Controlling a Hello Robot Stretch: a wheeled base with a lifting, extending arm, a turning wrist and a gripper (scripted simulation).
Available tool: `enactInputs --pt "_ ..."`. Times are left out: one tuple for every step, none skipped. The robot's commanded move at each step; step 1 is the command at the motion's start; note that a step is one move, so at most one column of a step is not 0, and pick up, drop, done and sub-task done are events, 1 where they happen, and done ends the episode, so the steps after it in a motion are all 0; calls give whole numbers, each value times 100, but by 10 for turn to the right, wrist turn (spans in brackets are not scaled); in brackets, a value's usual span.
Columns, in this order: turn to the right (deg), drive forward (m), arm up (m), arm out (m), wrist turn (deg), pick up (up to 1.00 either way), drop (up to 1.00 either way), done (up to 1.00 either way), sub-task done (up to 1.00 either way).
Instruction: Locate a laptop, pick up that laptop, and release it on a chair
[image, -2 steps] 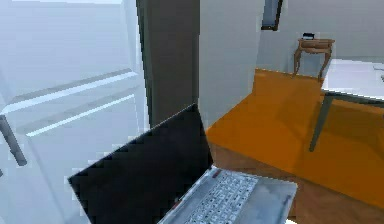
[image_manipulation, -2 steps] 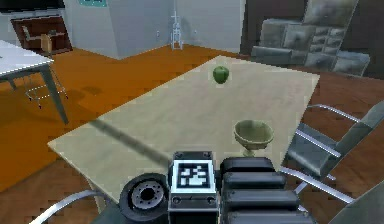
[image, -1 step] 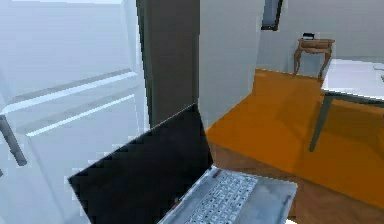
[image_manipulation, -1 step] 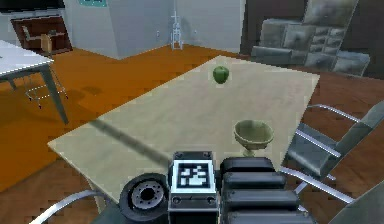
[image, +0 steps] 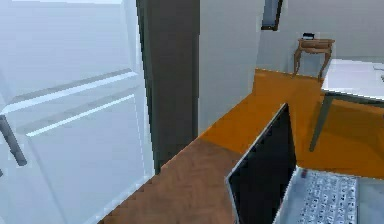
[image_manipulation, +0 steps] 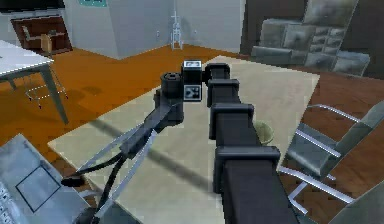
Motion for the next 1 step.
enactInputs --pt "0 0 0 0 390 0 0 0 0"
